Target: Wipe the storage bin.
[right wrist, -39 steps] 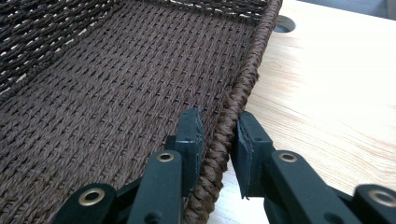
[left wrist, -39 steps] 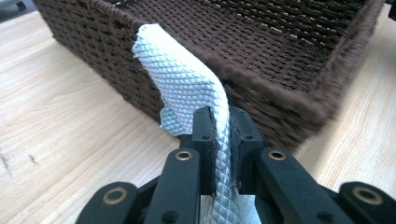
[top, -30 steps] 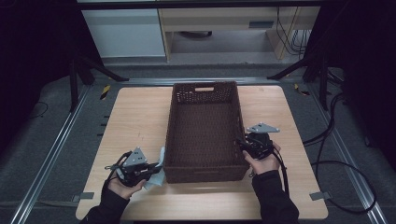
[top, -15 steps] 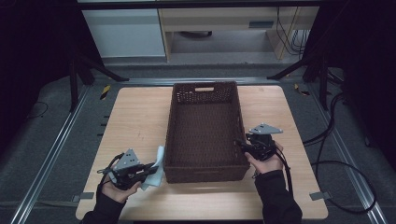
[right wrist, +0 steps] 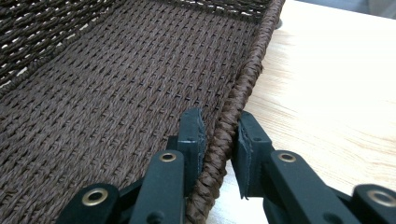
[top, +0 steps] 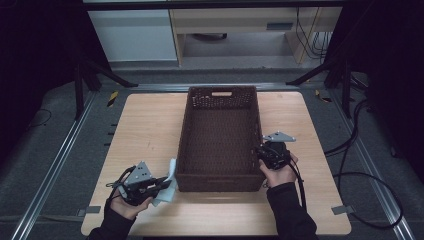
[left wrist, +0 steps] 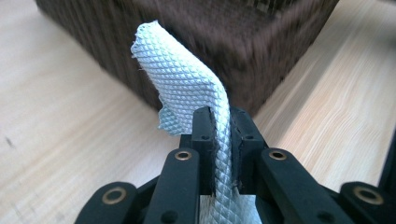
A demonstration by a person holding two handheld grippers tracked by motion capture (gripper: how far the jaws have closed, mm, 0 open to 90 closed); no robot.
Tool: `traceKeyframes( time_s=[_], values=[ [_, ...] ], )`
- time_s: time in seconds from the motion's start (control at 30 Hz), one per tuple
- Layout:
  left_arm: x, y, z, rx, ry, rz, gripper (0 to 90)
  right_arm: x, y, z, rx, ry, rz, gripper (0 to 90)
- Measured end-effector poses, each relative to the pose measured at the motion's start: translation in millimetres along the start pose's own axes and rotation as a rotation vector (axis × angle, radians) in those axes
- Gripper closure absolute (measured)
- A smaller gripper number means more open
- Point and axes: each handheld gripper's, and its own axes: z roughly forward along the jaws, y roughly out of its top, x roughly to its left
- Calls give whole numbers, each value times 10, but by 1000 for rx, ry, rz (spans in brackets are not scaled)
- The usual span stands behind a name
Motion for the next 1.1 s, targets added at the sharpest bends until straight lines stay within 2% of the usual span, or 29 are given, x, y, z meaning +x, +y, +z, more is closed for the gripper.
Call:
traceKeyframes(
  time_s=[0.13, 0.2, 0.23, 0.33, 0.47, 0.57, 0.63, 0.73, 0.9, 1.1],
  values=[
    [65, -91, 170, 77, -15, -30, 809, -2, -5, -8, -1, 8, 30, 701],
    [79, -100, 186, 83, -17, -39, 809, -13, -7, -25, -16, 14, 26, 615],
    [80, -93, 171, 73, -16, -38, 808, -34, -3, -48, -39, 20, 18, 554],
    [51, -32, 32, 3, -11, -36, 805, -85, 3, -129, -104, 51, 6, 464],
    [-7, 84, -172, -105, -4, -32, 802, -168, 1, -208, -163, 47, -6, 371],
    [-66, 145, -257, -150, -2, -20, 800, -245, -2, -255, -194, 30, 9, 333],
    [-88, 156, -269, -155, -3, -17, 800, -316, -11, -292, -218, 21, 33, 311],
    [-105, 147, -222, -127, -1, -16, 802, -400, -37, -324, -226, -9, 47, 291],
    [-102, 52, 0, -22, -10, -15, 807, -535, -119, -307, -194, -56, 58, 274],
    [-42, -54, 218, 76, -15, -34, 813, -606, -176, -275, -167, -72, 63, 265]
  ],
)
